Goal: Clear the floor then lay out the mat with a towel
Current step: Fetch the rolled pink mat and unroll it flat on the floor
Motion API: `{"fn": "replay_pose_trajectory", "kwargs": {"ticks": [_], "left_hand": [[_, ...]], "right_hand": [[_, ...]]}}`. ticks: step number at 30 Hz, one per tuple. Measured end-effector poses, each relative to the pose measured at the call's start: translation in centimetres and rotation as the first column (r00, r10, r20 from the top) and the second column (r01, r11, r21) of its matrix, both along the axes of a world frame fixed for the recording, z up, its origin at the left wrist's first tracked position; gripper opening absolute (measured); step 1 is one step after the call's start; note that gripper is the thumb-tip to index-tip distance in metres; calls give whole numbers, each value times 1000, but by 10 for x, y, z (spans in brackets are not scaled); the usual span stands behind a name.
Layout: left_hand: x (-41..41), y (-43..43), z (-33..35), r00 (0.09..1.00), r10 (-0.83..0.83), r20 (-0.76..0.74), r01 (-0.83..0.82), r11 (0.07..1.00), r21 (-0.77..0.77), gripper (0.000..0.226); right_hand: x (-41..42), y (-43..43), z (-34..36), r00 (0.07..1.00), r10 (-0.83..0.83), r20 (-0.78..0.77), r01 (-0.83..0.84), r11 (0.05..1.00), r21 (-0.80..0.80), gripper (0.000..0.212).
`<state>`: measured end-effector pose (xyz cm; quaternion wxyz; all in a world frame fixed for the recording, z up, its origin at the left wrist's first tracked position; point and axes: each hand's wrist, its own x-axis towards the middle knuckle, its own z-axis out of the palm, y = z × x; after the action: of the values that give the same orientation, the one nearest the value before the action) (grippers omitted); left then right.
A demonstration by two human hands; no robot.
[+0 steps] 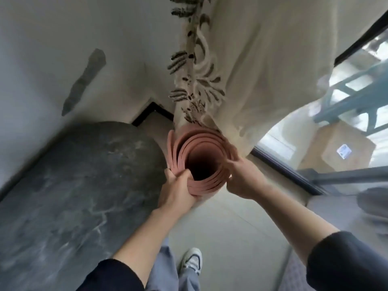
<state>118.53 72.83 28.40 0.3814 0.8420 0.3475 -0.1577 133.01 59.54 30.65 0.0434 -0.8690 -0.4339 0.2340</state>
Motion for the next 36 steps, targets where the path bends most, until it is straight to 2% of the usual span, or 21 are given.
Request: {"fn": "replay_pose_trajectory", "kwargs": {"ticks": [3,4,6,8,10,11,12,14,18,21,23,26,29,31,33,36], "left_hand": [[-23,-33,2,995,-88,-37,89,995,42,43],[-29,-40,2,991,-129,-37,131,990,52,39],[-45,-57,4,977,-209,-45,211,975,65,31],[-59,-70,4,959,-278,-47,281,955,98,23],[-73,-80,5,942,-333,-32,335,935,119,19],[-80,-85,5,931,-365,-18,365,923,124,19],[-87,-90,7,916,-402,-4,399,907,134,18],[-101,-99,14,895,-446,2,441,887,136,19],[-139,-117,40,850,-526,7,526,850,-19,18],[-169,-132,62,889,-445,106,458,865,-207,40],[-187,-146,78,918,-352,183,394,867,-306,61],[-225,-176,101,901,-362,240,416,879,-233,80],[-259,-203,111,935,-281,217,323,927,-190,100],[-274,-220,111,942,-309,132,332,914,-232,105],[-293,-240,107,900,-431,59,429,856,-289,104],[-333,-277,102,832,-554,26,524,770,-364,89]], "right_hand": [[-40,-39,3,949,-254,-188,288,939,187,38],[-53,-49,3,925,-324,-198,365,902,232,34],[-78,-71,-1,844,-507,-174,536,804,256,41],[-95,-87,-8,689,-705,-169,725,666,178,59],[-107,-100,-12,473,-837,-273,869,494,-8,69],[-113,-107,-11,401,-857,-325,887,452,-98,61],[-122,-115,-7,370,-860,-351,887,440,-142,47],[-147,-133,1,352,-869,-348,899,417,-134,28],[-224,-172,26,241,-881,-408,956,287,-54,21],[-274,-193,51,150,-881,-450,986,167,1,31],[-300,-201,71,132,-883,-450,991,124,47,40],[-352,-219,97,113,-904,-413,993,85,86,51],[-411,-248,113,38,-920,-391,997,11,72,57],[-450,-270,119,6,-914,-405,999,-17,52,59],[-487,-291,119,-28,-901,-432,998,-53,45,60],[-544,-327,108,-98,-892,-442,994,-113,7,60]]}}
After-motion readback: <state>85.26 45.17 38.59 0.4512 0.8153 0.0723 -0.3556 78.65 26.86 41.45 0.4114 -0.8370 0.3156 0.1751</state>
